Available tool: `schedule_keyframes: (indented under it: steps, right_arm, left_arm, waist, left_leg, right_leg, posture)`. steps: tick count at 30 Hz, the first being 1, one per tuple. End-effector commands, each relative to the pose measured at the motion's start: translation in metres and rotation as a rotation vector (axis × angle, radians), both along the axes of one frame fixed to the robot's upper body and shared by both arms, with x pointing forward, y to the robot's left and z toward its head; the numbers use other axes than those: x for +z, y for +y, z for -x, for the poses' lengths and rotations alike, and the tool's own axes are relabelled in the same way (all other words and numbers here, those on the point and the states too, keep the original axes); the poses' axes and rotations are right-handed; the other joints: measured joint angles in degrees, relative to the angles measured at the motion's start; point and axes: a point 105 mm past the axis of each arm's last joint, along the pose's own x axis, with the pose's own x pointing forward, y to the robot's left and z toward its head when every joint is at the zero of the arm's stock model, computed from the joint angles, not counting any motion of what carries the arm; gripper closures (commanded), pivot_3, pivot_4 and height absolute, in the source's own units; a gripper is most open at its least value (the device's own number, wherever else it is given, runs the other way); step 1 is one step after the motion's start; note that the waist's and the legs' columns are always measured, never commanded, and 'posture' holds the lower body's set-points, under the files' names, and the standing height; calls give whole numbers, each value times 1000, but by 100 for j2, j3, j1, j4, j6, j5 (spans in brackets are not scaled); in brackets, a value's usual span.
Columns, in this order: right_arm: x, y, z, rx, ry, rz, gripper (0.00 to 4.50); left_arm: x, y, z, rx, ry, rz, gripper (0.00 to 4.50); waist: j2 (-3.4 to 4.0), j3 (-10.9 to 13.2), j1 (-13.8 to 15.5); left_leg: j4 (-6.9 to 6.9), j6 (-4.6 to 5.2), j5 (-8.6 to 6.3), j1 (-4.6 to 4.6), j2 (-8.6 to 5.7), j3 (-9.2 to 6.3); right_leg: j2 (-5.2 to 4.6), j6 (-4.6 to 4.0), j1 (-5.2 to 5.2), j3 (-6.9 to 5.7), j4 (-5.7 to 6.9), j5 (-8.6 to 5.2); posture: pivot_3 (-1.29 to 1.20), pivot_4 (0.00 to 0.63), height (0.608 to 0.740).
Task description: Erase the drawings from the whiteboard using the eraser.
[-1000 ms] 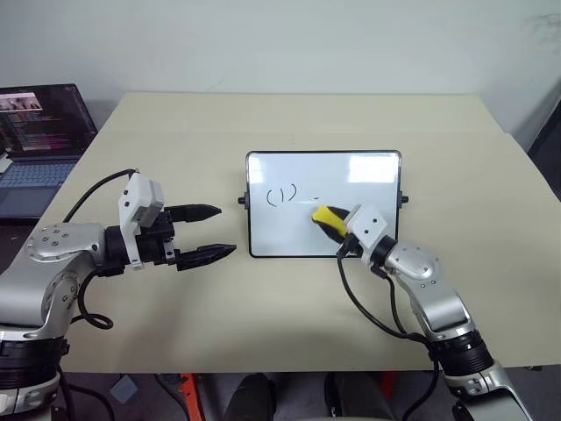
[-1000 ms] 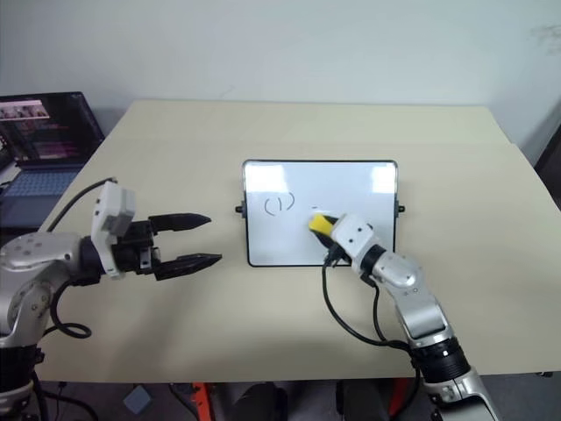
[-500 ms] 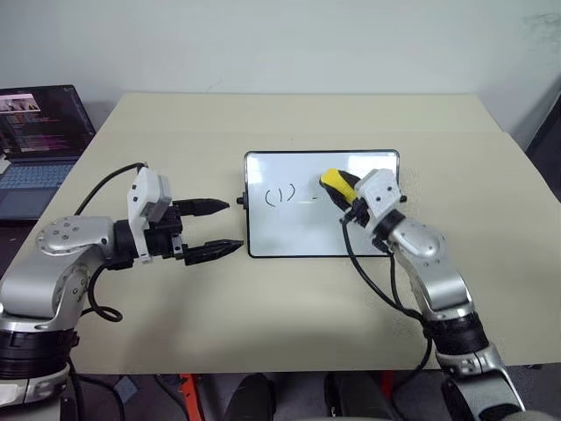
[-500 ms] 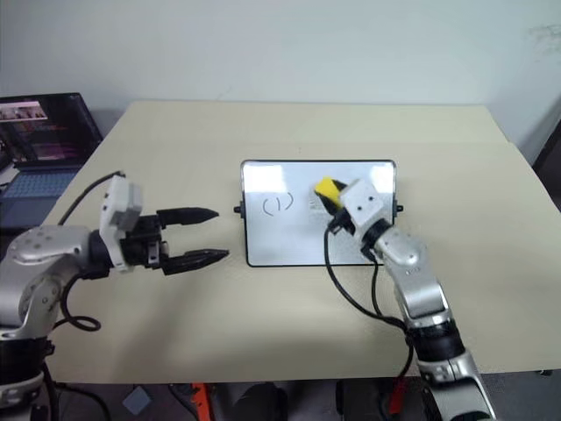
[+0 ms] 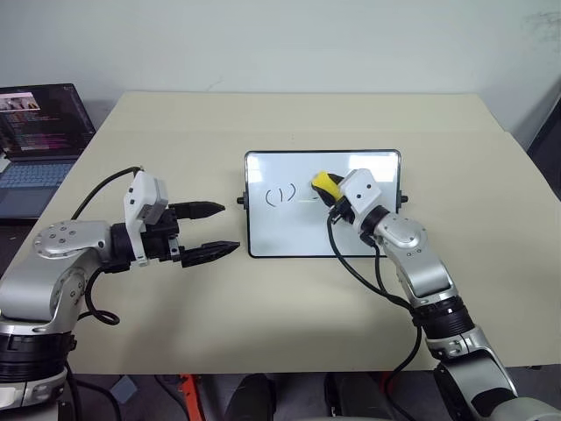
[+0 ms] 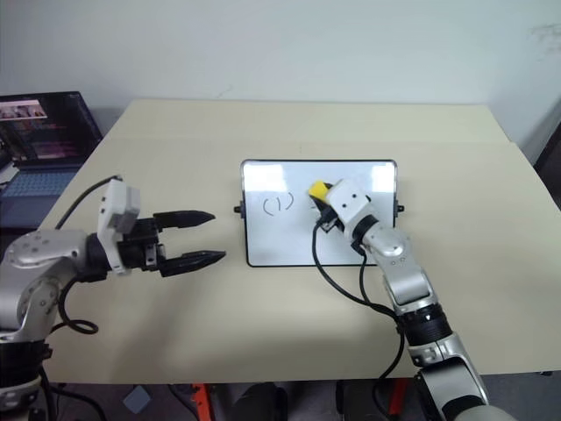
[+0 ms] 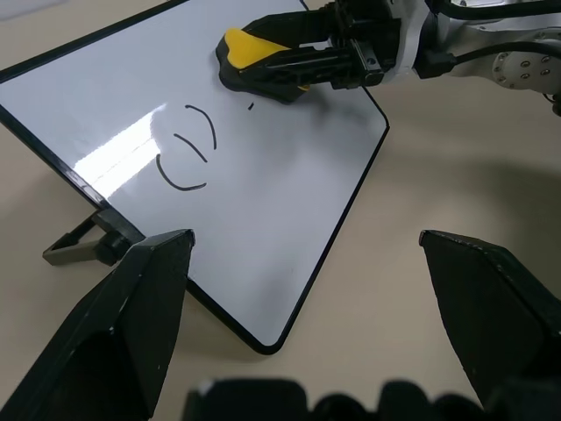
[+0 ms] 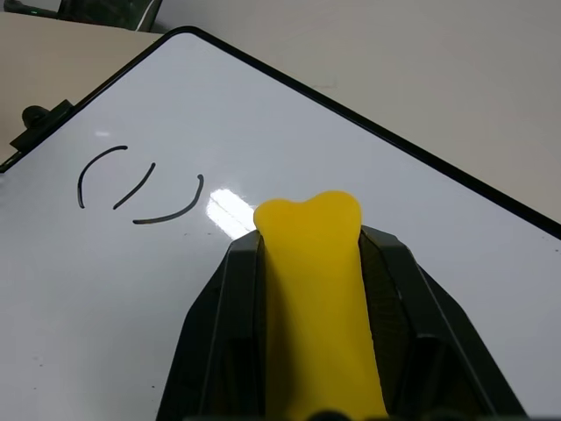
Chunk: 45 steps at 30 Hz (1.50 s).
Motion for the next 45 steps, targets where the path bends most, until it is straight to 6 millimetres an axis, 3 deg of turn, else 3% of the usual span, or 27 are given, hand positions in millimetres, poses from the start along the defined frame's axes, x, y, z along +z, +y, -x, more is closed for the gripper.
schedule_keyframes:
  steps: [1,7,25,28,32,35,38,45]
  right_arm:
    - [5,5,4,23,-15,14,3323]
    - [-13,0,13,22,44,62,3323]
    - [-32,-31,32,-52,130,131,3323]
    - [-25,-36,34,-59,121,101,3323]
    - [12,-26,36,-7,23,-55,3323]
    - [23,-24,37,-11,-8,-100,3323]
    - [27,-23,41,-5,-14,-125,3323]
    - [15,-31,37,-44,28,-112,3323]
  left_arm:
    - [14,2,3,5,-59,-14,0]
    - [14,1,3,8,-60,-12,0]
    - [11,-6,-3,-21,-51,4,0]
    - [11,-6,-5,-23,-53,5,0]
    - [10,-7,-5,-25,-54,9,0]
    - [9,-7,-5,-28,-52,11,0]
    - [10,-7,-6,-31,-53,12,0]
    - [11,-7,-7,-35,-59,11,0]
  waist:
    - [0,0,0]
    - [0,0,4]
    - [-2,-2,18]
    - [-2,-1,22]
    - [-2,-1,18]
    - [-1,0,11]
    - [-1,0,9]
    - [-1,0,10]
  left_leg:
    - [0,0,0,0,0,0]
    - [0,0,0,1,0,-1]
    - [4,0,0,7,-2,-4]
    - [4,0,0,8,-2,-5]
    - [4,0,0,7,-2,-4]
    - [2,0,0,6,-1,-4]
    - [0,0,0,5,-1,-5]
    - [1,0,0,5,-1,-4]
  right_leg:
    - [0,0,0,0,0,0]
    - [0,0,0,0,0,0]
    - [0,1,11,-2,1,0]
    - [0,1,12,-4,1,0]
    - [0,1,11,-3,1,0]
    - [0,1,8,-3,0,0]
    - [0,1,8,-3,-1,0]
    - [0,1,8,-2,-1,0]
  posture:
    - [0,150,740]
    - [0,150,740]
    - [0,150,740]
    - [0,150,740]
    - [0,150,740]
    - [0,150,740]
    - [0,150,740]
    - [0,150,740]
